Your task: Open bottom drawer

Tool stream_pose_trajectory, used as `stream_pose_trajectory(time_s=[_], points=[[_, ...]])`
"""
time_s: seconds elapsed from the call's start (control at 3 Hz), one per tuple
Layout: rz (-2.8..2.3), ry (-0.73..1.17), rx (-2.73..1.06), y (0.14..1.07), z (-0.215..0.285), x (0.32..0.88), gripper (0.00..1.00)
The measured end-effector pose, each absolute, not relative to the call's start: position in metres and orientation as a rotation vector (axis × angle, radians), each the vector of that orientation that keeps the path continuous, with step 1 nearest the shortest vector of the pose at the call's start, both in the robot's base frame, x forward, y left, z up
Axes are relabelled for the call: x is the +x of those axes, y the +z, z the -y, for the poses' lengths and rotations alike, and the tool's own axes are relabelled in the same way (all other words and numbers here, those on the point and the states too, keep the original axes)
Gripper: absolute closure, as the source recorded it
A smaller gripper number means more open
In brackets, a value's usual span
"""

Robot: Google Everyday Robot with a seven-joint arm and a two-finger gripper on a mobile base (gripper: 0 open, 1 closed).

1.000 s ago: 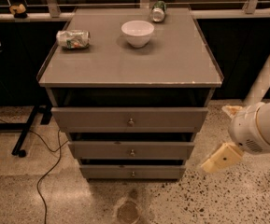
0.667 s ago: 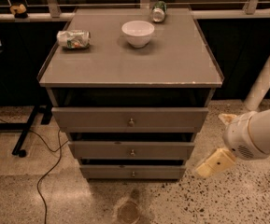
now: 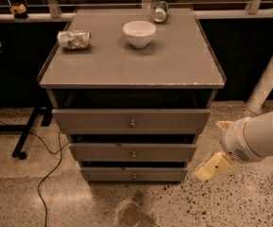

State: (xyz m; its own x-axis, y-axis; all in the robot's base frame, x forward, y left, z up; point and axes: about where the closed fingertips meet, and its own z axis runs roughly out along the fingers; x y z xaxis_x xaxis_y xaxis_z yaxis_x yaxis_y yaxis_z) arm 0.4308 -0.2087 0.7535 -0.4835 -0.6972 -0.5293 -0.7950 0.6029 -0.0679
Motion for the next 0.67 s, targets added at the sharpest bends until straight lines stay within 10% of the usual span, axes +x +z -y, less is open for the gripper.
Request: stream_pose_trajectory(time_s=[0.67], points=[[-2.222,0.349,-0.977,0.704,0.196,0.425,0.00]])
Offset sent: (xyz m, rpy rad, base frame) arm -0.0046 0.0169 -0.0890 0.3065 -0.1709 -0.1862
